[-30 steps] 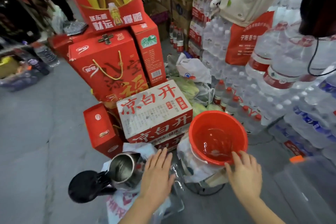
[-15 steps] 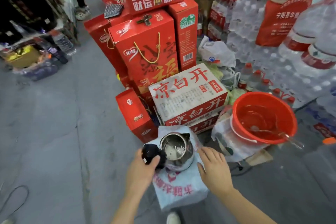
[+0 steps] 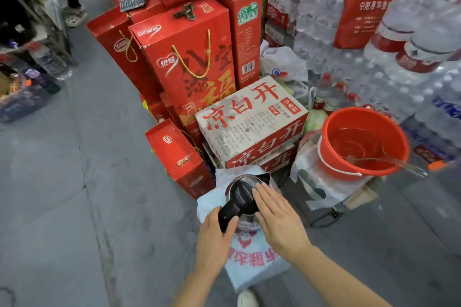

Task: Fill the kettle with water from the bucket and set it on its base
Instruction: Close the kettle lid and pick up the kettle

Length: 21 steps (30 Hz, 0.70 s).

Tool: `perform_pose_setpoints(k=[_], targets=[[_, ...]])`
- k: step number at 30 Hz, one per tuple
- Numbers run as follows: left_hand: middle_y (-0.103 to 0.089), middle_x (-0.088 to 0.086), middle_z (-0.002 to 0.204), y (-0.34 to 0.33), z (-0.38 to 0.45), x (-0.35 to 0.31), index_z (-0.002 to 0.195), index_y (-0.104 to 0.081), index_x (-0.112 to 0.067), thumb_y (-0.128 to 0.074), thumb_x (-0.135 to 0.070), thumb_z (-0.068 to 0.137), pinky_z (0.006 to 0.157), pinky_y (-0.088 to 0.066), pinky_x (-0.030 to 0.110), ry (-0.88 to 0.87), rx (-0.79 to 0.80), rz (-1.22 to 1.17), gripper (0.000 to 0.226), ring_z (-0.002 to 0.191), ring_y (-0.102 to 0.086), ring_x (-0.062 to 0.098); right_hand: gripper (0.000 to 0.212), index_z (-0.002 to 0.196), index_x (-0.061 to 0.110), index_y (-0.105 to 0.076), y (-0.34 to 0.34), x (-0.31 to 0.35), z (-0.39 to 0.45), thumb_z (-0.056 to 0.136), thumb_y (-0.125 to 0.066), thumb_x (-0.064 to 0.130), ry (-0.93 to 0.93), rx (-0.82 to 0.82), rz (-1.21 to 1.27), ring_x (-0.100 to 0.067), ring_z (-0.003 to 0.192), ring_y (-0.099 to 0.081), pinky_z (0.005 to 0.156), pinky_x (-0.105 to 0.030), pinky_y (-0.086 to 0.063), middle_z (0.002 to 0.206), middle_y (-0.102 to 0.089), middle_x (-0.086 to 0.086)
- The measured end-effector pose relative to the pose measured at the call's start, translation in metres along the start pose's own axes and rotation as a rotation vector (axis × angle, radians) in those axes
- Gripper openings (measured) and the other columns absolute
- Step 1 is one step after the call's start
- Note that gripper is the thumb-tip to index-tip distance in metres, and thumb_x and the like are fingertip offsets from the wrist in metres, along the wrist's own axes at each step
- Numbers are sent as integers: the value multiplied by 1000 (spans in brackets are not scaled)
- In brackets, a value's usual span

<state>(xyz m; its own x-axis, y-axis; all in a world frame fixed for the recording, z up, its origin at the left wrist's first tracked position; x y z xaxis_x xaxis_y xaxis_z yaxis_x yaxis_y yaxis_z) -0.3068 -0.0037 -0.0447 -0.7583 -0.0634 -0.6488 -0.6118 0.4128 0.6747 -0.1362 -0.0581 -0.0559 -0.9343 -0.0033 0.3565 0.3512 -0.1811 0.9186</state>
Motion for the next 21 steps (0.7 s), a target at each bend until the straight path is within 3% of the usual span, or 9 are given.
perform_pose_setpoints(k=[3, 5, 8, 11, 14, 16, 18, 21], targets=[[-61, -16, 104, -7, 3, 15, 111, -53, -36, -52, -60, 87, 78, -49, 29, -26, -48, -123, 34, 96, -60, 7, 57, 143, 2, -50, -14, -7, -2, 107, -17, 31, -10, 21, 18, -27, 138, -48, 113, -38, -28, 148, -51, -12], [-66, -13, 95, -11, 7, 24, 102, -57, -37, -60, -63, 79, 76, -53, 34, -10, -43, -297, 35, 89, -64, 8, 53, 143, 3, -50, -16, -7, -3, 106, -23, 31, -19, 5, 51, -24, 140, -46, 115, -36, -28, 148, -51, -11], [-69, 0, 79, -20, 16, 42, 83, -65, -25, -66, -64, 72, 79, -53, 48, 31, -32, -579, 41, 80, -66, 22, 49, 146, 7, -48, -20, -6, -4, 103, -37, 28, -8, -64, 103, -18, 144, -40, 118, -32, -27, 151, -48, -7], [-64, 25, 77, -30, 30, 58, 80, -62, 4, -63, -66, 76, 82, -49, 62, 75, -32, -808, 70, 76, -61, 32, 52, 150, 13, -41, -23, -7, -9, 102, -41, 32, -150, -179, 354, 1, 147, -27, 119, -24, -25, 155, -42, 4], [-60, 39, 72, -35, 36, 60, 77, -62, 18, -61, -66, 71, 70, -56, 46, 81, -69, -915, 84, 63, -61, 32, 55, 154, 26, -32, -34, -20, -13, 103, -43, 41, -566, -253, 775, 6, 144, -27, 120, -25, -23, 156, -34, 18], [-51, 31, 58, -36, 37, 60, 65, -54, 21, -60, -65, 69, 55, -48, 29, 55, -130, -945, 87, 54, -50, 29, 52, 152, 28, -38, -46, -29, -6, 102, -45, 40, -744, -248, 997, 2, 142, -34, 121, -34, -27, 155, -39, 17], [-45, 20, 55, -39, 38, 61, 57, -47, 18, -62, -63, 69, 48, -39, 24, 51, -175, -1000, 83, 51, -41, 27, 46, 145, 23, -50, -58, -33, 6, 102, -43, 37, -774, -269, 1141, -1, 136, -46, 118, -33, -33, 148, -52, 10], [-45, 11, 45, -43, 40, 58, 52, -51, 6, -70, -57, 62, 43, -39, 20, 96, -193, -1085, 66, 41, -45, 20, 48, 136, 20, -61, -72, -34, 20, 98, -45, 45, -786, -302, 1263, -8, 125, -59, 106, -28, -46, 134, -66, 2]])
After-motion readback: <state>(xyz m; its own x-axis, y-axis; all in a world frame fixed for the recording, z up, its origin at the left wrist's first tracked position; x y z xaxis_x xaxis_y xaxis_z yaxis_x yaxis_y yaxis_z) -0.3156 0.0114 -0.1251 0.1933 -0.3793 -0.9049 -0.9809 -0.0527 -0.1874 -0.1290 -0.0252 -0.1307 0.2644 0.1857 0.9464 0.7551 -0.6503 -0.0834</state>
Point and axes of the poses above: each hand's wrist, its own z-axis towards the middle knuckle, its own y-axis out of the back of the hand, x = y × z, the point moved 2 cm from there along z, towards the middle knuckle
